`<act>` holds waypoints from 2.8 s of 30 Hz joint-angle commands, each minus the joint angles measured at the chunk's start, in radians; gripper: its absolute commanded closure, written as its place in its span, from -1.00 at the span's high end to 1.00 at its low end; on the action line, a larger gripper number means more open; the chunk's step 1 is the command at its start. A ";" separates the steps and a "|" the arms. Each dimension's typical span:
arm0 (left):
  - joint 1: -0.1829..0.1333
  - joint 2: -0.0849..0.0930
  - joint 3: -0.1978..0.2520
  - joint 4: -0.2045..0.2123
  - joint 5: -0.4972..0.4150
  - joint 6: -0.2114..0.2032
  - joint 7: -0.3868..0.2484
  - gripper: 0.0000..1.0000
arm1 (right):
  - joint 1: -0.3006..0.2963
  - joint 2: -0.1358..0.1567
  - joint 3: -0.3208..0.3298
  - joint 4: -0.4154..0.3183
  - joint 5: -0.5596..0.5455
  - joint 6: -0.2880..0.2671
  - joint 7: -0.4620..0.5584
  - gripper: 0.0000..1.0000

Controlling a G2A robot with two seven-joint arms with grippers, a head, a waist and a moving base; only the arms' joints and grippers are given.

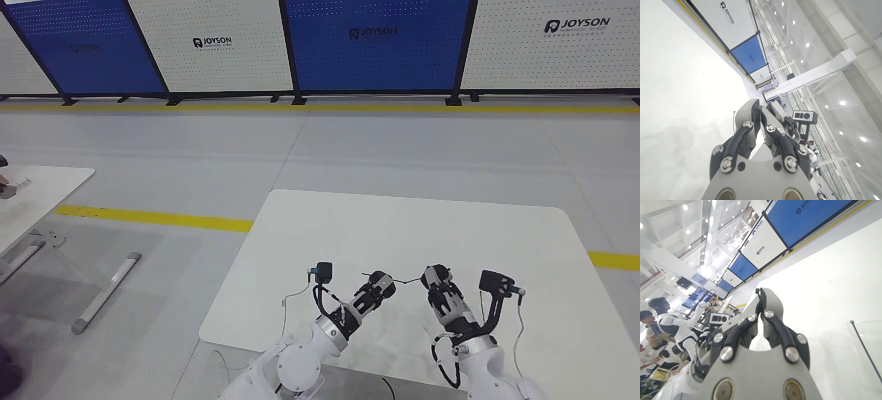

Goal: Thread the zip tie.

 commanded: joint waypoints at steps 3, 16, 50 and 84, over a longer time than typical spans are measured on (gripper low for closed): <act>0.000 0.000 0.000 0.000 0.000 0.000 0.000 -1.00 | -0.008 -0.001 0.007 -0.007 -0.003 -0.005 0.001 -1.00; 0.000 0.000 0.000 0.000 0.000 0.000 0.000 -1.00 | -0.006 -0.011 0.003 0.002 -0.025 -0.006 0.013 -1.00; 0.000 0.000 0.000 0.000 0.000 0.000 0.000 -1.00 | 0.009 -0.039 -0.016 0.060 -0.002 -0.057 -0.016 -1.00; 0.000 0.000 0.000 0.000 0.000 0.000 0.000 -1.00 | -0.040 -0.053 0.027 0.035 -0.016 -0.083 -0.050 -1.00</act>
